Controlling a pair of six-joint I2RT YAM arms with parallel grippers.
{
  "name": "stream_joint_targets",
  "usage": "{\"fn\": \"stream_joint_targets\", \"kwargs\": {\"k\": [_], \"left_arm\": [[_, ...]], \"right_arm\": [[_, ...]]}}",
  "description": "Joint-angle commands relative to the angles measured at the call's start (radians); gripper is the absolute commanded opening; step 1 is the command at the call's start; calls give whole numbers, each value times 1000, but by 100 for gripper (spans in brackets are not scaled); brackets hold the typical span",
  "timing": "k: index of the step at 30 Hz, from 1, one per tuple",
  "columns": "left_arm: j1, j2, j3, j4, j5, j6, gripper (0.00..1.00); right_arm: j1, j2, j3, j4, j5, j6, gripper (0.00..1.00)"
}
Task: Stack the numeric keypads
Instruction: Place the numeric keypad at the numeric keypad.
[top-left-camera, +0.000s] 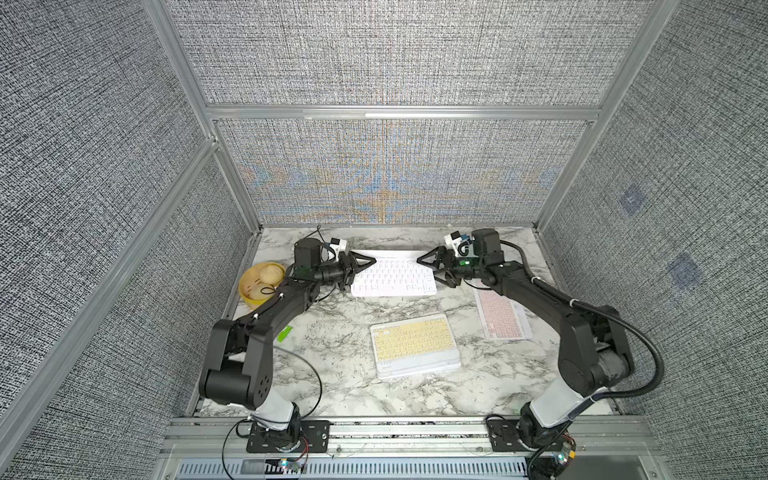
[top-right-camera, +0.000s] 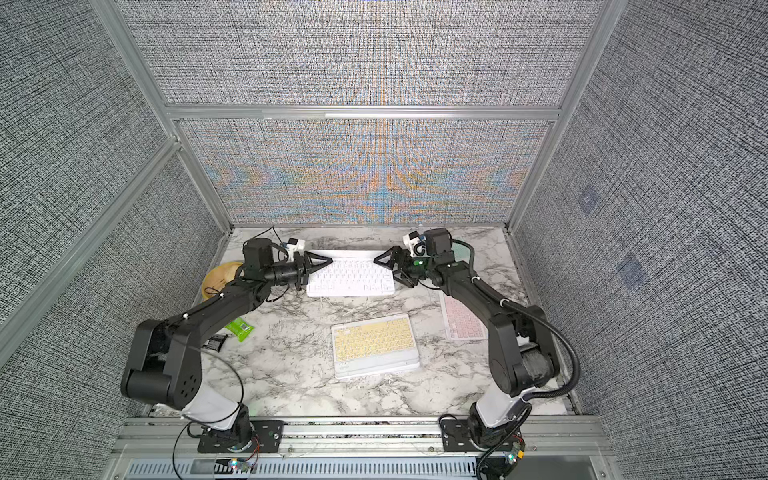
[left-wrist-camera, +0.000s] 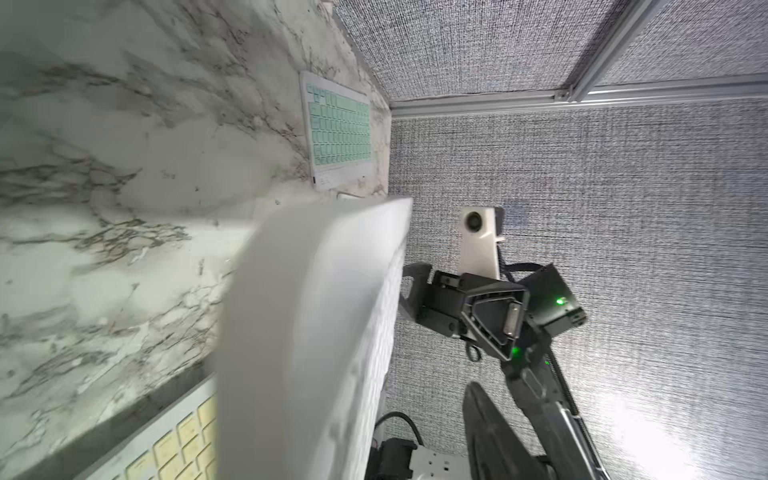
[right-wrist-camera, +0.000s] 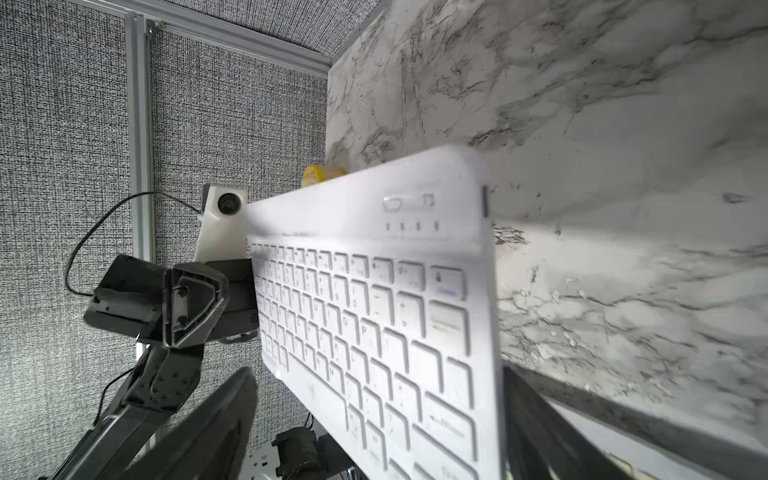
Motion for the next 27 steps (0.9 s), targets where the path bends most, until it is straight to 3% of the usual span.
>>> {"fn": "stream_joint_targets", "kwargs": {"k": [1,7,14,19,27], "left_arm": [[-30,-81,-79,-109,-143,53,0],[-170,-190,-239,-37,-304,-58,0],[-340,-195,-337,147,-468,-190,0],[-438,-166,-336,154,-546,-207,0],[-513,-156,-355,129,-614,-210,0]], "right_arm": [[-22,-60,-9,-260,149,-102,91],[-37,-165,-113,-350,209,-140,92],[-34,-228,-267,-384,214,-190,92],[-18,-250,-344,-388,217,-229,92],[50,-211,-418,-315,226,-231,92]]}}
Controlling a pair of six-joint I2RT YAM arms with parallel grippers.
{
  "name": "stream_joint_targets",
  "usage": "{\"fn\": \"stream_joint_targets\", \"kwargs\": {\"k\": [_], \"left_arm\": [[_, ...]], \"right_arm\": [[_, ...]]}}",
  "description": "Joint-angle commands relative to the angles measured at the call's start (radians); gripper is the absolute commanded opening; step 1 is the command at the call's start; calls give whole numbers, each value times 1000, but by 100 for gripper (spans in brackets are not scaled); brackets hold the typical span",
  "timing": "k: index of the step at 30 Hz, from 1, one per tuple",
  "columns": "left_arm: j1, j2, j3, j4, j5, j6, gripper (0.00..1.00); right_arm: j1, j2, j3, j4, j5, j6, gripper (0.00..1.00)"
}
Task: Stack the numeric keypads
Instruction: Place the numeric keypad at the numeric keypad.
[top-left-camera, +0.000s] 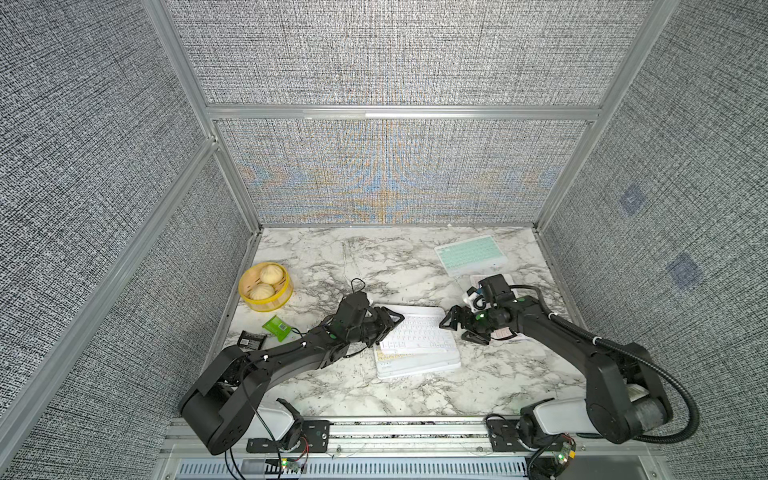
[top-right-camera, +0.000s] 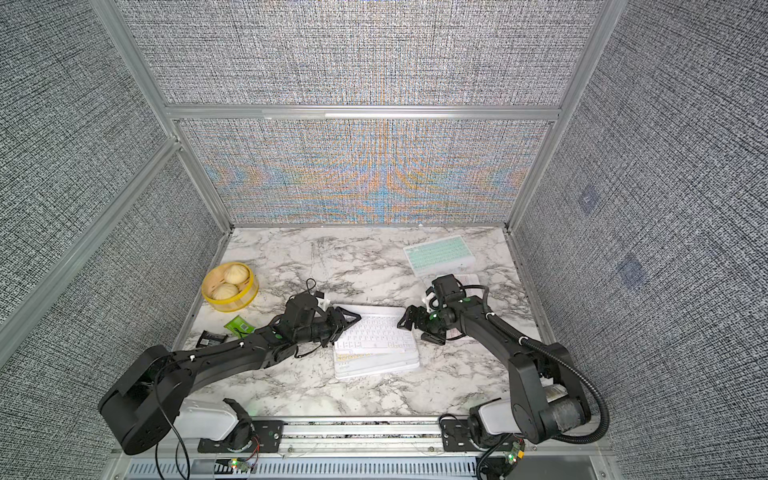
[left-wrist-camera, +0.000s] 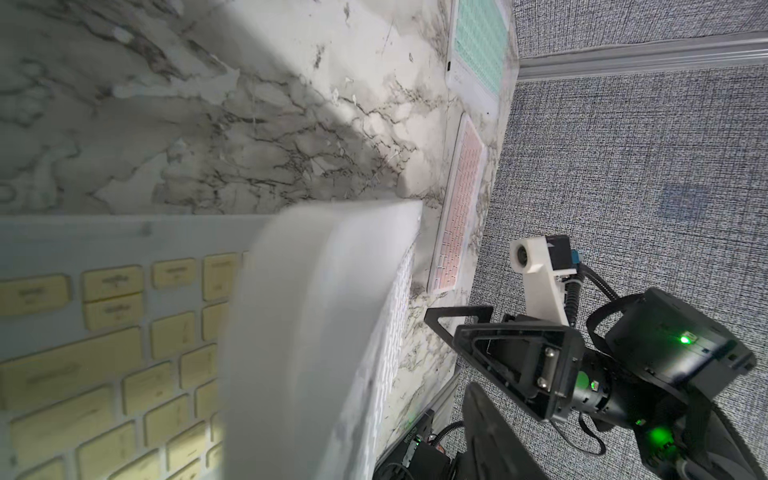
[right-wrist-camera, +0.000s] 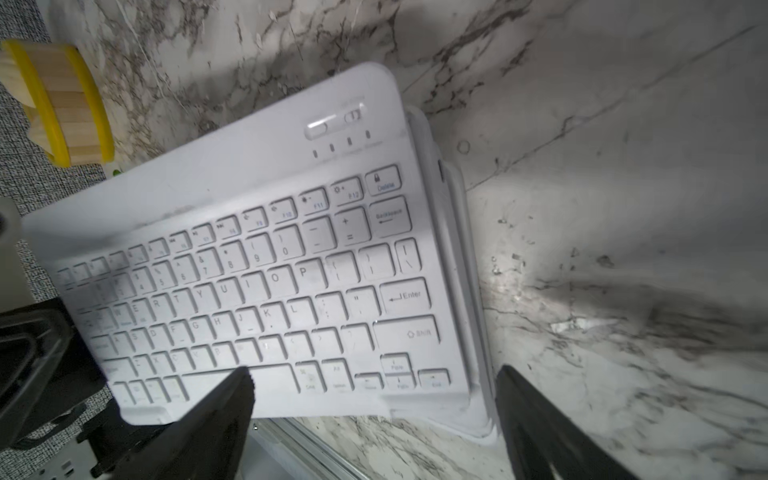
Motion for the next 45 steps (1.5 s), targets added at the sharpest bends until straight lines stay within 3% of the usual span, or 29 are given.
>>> {"fn": "stream_joint_targets", "kwargs": {"k": [1,12,15,17,21,32,41,45], "left_arm": [[-23,-10,1,5,-59,9,0],[-44,-20,-32,3,-83,-7,0],[-48,-30,-26,-38,-81,1,20],[-48,-33,-17,-59,-80,6,42],[-50,-37,1,-101,-77,21,60],[-50,-26,65,-283,-77,54,81],[-50,5,162,-523,-113,99,89],[-50,64,212,-552,-92,121,91]], "right_arm": [[22,12,-20,51,4,3,92],[65,54,-12,66,42,5,92],[78,58,-8,62,49,6,92],[86,60,-7,54,58,10,92],[96,61,-5,51,69,14,91],[116,67,3,36,99,28,91],[122,61,18,-1,139,20,91],[125,66,28,0,134,18,91]]}}
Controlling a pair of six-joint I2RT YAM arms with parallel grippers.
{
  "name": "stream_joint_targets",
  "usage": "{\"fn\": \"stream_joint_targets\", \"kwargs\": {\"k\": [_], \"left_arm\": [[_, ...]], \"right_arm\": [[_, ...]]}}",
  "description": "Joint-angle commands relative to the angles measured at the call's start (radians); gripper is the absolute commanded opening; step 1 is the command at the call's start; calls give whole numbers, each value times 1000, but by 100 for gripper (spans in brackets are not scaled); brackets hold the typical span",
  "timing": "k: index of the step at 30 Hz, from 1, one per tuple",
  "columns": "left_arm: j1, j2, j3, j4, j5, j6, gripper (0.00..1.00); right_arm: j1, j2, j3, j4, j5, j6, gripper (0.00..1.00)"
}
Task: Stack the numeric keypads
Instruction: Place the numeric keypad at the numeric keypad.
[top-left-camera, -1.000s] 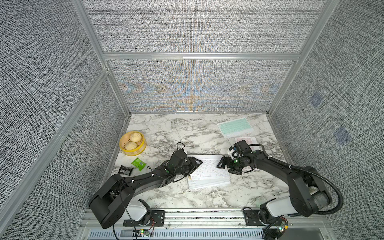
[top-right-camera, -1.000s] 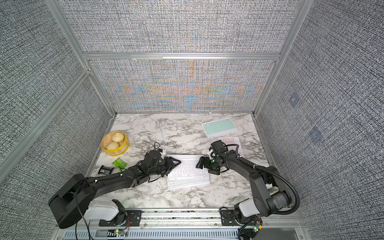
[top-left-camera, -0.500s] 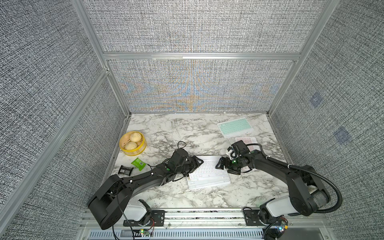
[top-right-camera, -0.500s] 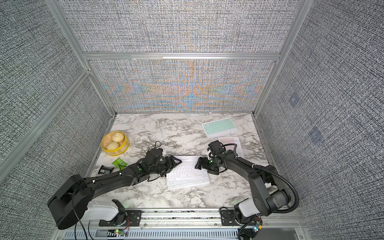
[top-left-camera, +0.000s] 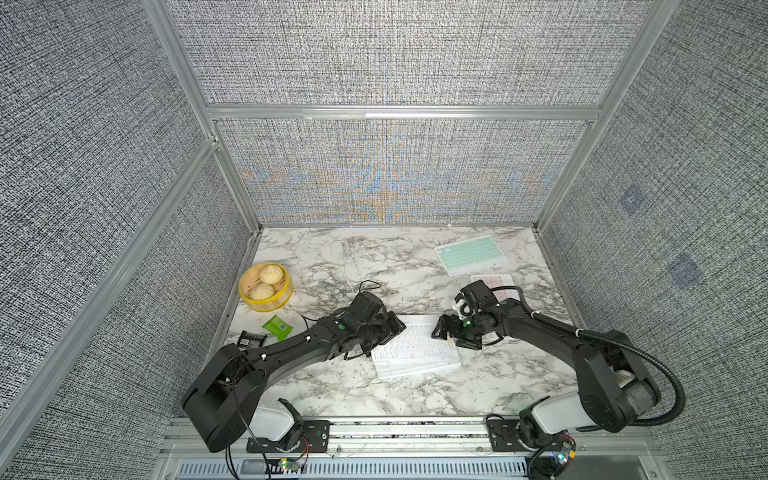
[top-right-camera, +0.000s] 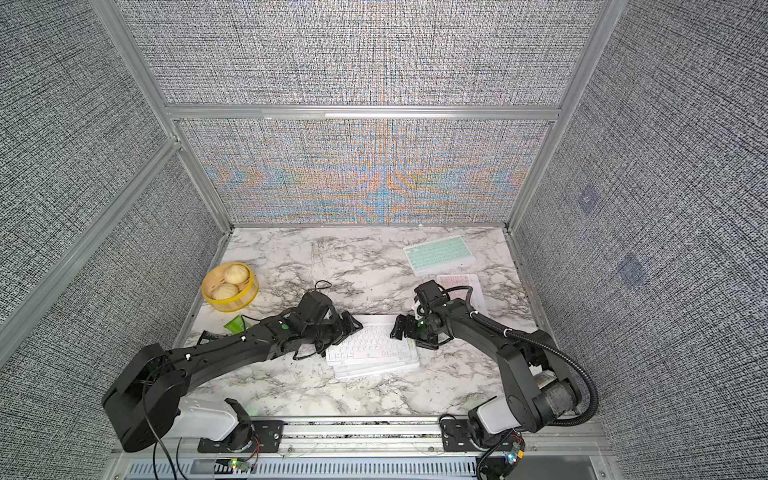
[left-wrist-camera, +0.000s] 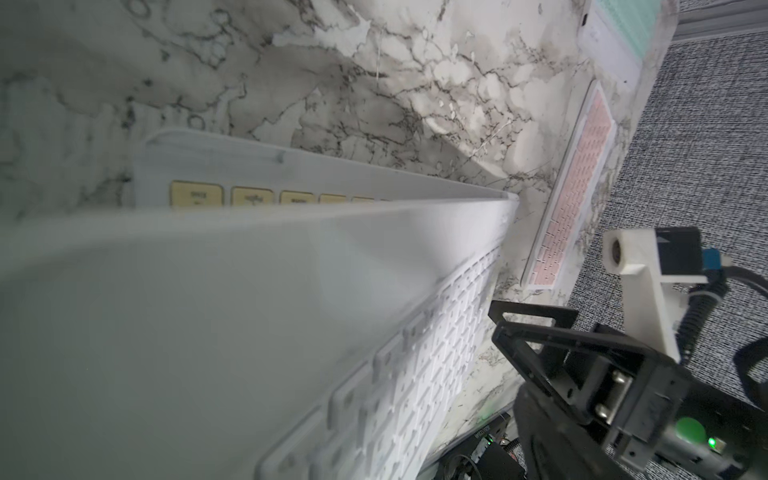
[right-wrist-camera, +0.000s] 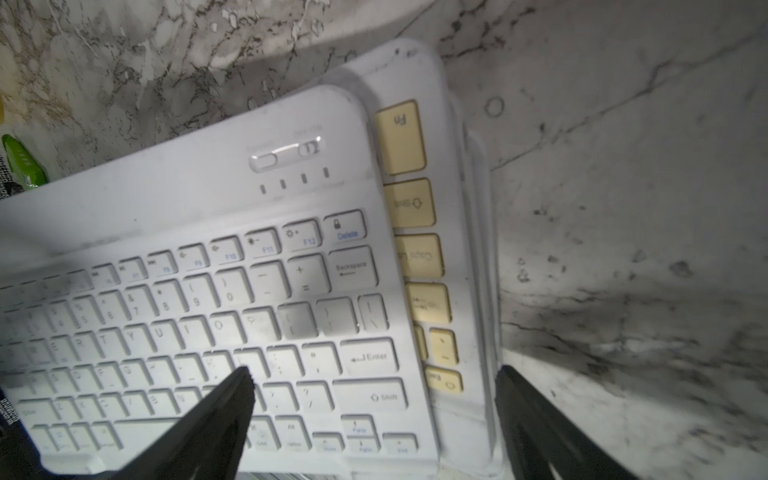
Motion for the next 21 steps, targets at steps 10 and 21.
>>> {"fn": "stream_joint_targets", "kwargs": {"k": [10,21], "left_arm": [[1,74,72,-42,6,39,93],[1,-44,24,-55,-57,46,99]], "right_arm": [[19,17,24,-11,3,-6,92],[24,103,56,-48,58,-41,91]]}}
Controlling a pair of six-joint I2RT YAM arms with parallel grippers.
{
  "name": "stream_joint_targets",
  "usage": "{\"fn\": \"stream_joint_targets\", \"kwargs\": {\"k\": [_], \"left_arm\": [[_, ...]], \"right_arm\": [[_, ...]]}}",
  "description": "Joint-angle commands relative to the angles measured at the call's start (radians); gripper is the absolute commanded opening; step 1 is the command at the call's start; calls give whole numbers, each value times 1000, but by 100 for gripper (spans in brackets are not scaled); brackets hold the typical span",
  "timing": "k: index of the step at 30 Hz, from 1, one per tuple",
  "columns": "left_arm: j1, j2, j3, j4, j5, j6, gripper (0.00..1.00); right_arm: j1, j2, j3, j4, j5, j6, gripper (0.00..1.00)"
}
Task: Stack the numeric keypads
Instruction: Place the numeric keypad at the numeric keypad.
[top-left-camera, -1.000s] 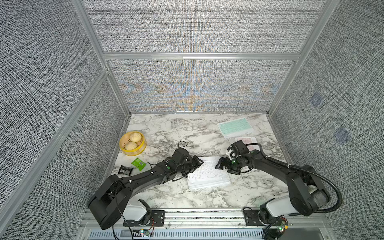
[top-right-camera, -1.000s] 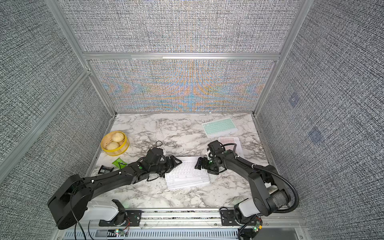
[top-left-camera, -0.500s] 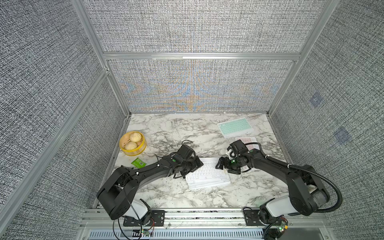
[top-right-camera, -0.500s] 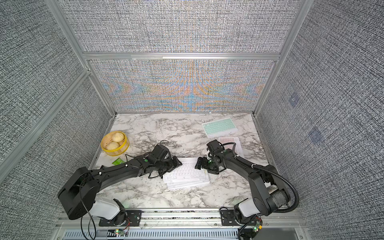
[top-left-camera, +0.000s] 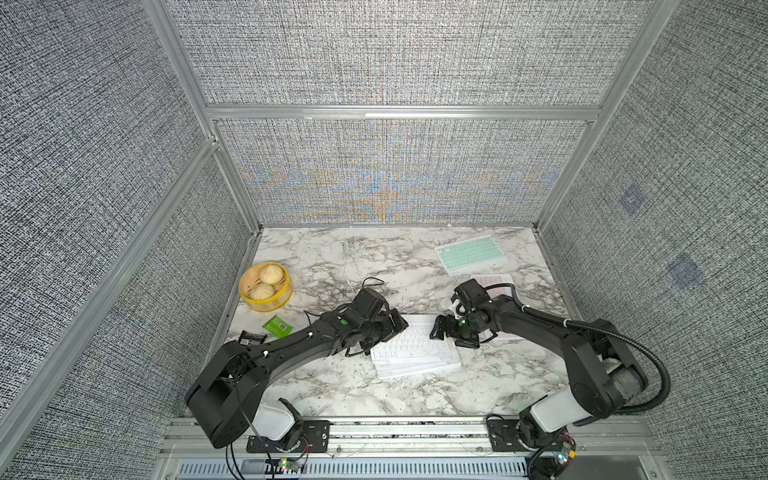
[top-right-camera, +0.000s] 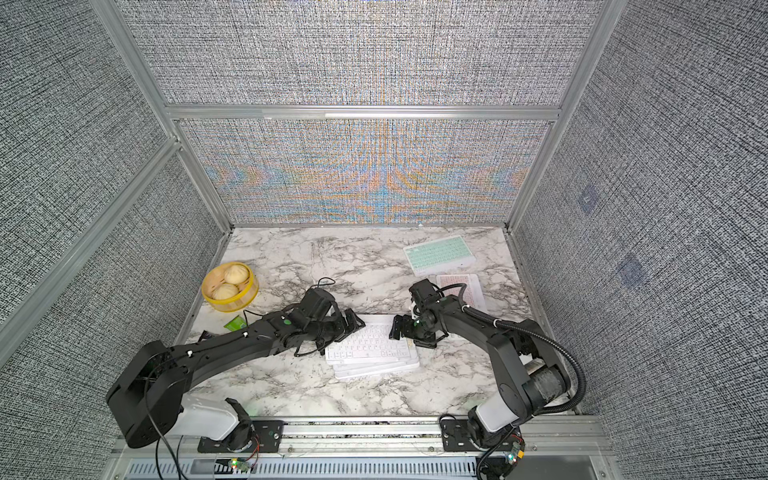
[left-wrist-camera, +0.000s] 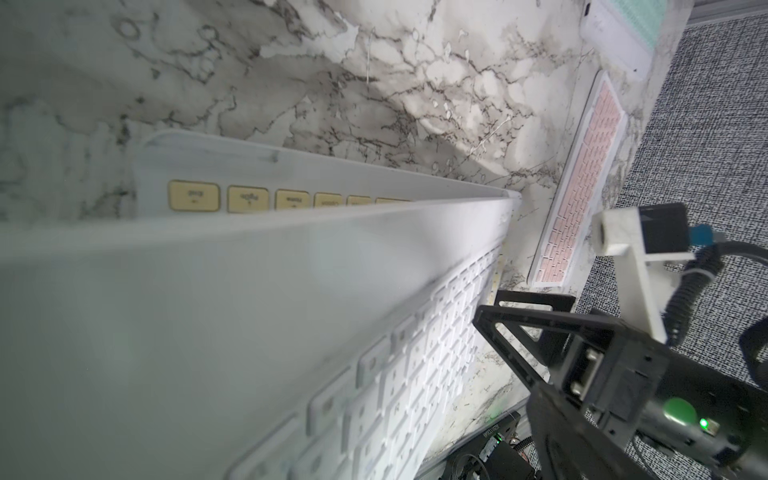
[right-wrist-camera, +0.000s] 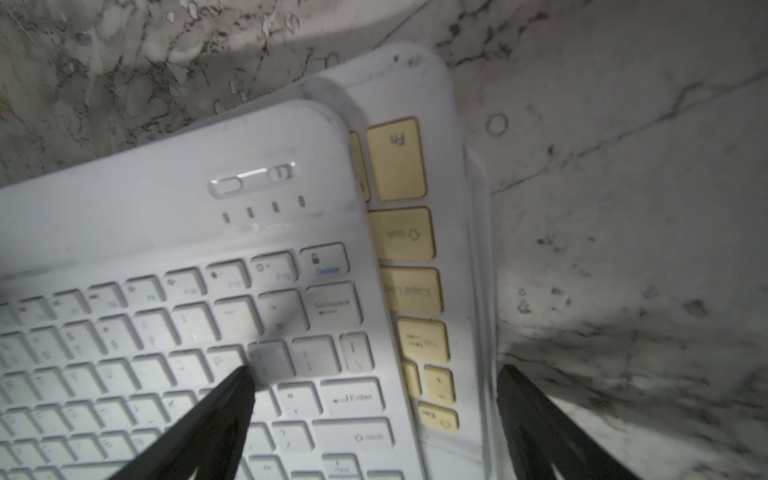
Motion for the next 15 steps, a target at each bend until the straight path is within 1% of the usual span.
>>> {"fn": "stream_joint_targets", "kwargs": {"k": [1,5,11,13,15], "left_arm": [[1,-28,-6,-22,-38,12,99],[0,-33,15,-117,-60,21,99],[2,-46,61,-299,-132,29,99],[2,-54,63,-321,-142,34,99],[2,-57,50,-307,-138,32,99]], "right_arm": [[1,24,16,-42,25,-26,91],[2,55,35,-65,47,-28,91],[2,70,49,-76,59,-27,91],[0,71,50,-73,57,-23,91],[1,69,51,-68,51,-21,91]]}}
